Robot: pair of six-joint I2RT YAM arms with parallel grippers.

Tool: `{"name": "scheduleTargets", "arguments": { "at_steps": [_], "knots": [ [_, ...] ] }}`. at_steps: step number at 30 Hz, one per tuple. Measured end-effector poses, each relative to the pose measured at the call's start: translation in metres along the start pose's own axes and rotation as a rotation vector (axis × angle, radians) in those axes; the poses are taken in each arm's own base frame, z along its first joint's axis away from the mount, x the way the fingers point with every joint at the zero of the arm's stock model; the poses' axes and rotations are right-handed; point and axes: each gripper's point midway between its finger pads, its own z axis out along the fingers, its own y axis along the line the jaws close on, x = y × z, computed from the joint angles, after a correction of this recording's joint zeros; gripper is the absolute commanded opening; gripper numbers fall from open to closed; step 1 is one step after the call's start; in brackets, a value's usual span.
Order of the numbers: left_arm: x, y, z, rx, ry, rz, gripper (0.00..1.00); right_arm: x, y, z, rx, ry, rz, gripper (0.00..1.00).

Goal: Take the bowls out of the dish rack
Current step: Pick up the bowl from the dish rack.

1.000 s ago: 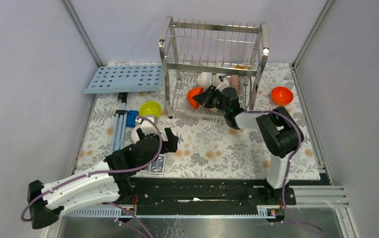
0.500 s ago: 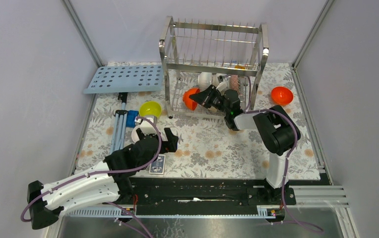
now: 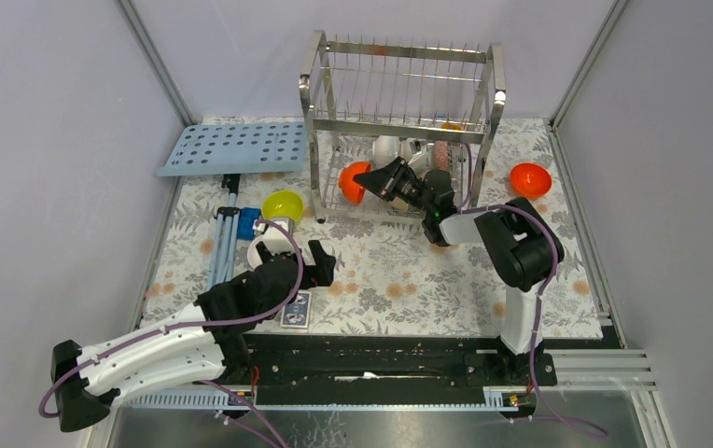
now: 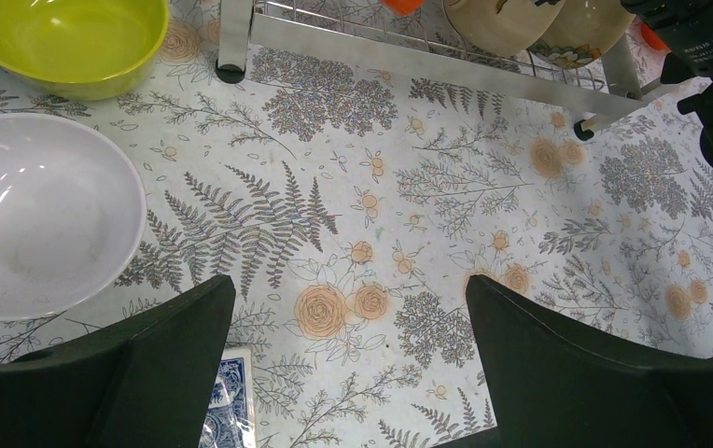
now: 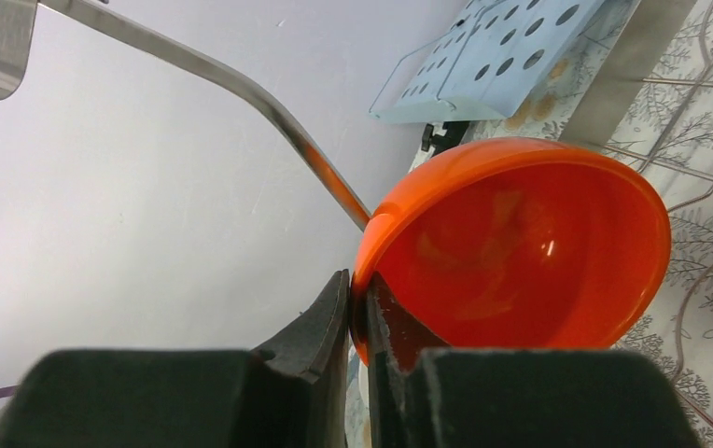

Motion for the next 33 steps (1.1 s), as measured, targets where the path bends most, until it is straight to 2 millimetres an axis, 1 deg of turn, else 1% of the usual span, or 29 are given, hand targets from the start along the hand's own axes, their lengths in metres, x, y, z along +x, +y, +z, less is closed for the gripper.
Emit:
{"name": "scheduleTargets", "arguments": {
  "at_steps": [7, 10, 14, 21, 24, 27, 31, 33],
  "knots": [
    [-0.002, -0.001, -0.001, 0.006, -0.006, -0.010, 0.99, 0.001, 0.011, -0.001, -0.046, 0.009, 0.032, 0.00],
    [-0.003, -0.001, -0.002, 0.009, -0.010, -0.014, 0.99, 0.005, 0.011, -0.006, -0.046, 0.020, 0.039, 0.00],
    [-0.004, -0.001, -0.003, 0.009, -0.011, -0.015, 0.99, 0.014, 0.016, -0.018, -0.041, 0.049, 0.046, 0.00],
    [-0.006, -0.002, -0.003, 0.011, -0.016, -0.012, 0.99, 0.020, 0.049, -0.045, -0.082, 0.072, 0.015, 0.00],
    [-0.006, -0.001, -0.003, 0.009, -0.018, -0.008, 0.99, 0.026, 0.058, -0.058, -0.094, 0.089, 0.001, 0.00],
    [-0.008, -0.002, -0.003, 0.012, -0.021, -0.010, 0.99, 0.033, 0.062, -0.070, -0.094, 0.104, -0.003, 0.00],
    [-0.011, -0.004, -0.004, 0.015, -0.025, -0.013, 0.99, 0.049, 0.062, -0.089, -0.063, 0.134, 0.005, 0.00],
    [-0.013, -0.005, -0.005, 0.018, -0.028, -0.013, 0.99, 0.058, 0.066, -0.098, -0.051, 0.154, -0.007, 0.00]
  ]
}}
